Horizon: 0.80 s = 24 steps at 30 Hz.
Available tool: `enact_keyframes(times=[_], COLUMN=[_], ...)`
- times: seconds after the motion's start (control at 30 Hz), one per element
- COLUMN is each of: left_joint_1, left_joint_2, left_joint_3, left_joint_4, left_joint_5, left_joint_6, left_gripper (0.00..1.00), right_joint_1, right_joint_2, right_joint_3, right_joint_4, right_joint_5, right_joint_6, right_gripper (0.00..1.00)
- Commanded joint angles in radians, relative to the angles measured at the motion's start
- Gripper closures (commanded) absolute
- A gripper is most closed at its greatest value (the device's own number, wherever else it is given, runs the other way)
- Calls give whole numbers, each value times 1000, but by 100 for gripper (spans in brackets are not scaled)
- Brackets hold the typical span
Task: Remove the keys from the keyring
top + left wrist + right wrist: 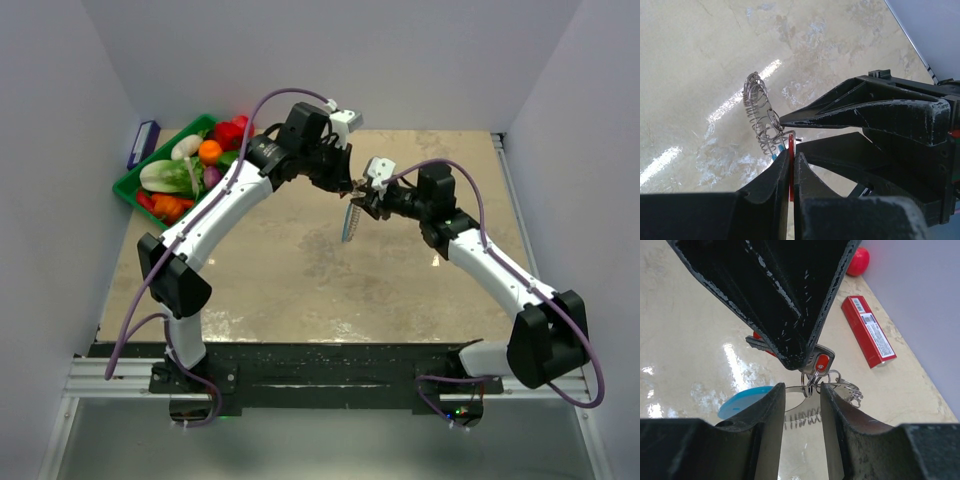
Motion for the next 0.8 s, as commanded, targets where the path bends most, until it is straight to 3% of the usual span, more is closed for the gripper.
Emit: enact_keyframes(times=[0.0,0.23,0.37,0.77], left_joint_1=[5,7,5,7], left_joint_2=[-63,-69,-73,-74], left_joint_3=[0,-6,-6,-4], left_joint_4=[65,65,68,66], left_joint_5=[38,42,39,38], left_joint_6=[19,26,27,32], left_gripper=[100,100,100,100], right_joint_1=[-2,-16,-33,-34], right_joint_2=[5,5,-1,16], right_joint_3=[21,14,6,17], right_joint_4=[73,68,56,4], right_joint_5=[-43,-92,-130,-171], right_joint_6=[-41,-81,-102,-144], right_gripper=[64,70,84,85])
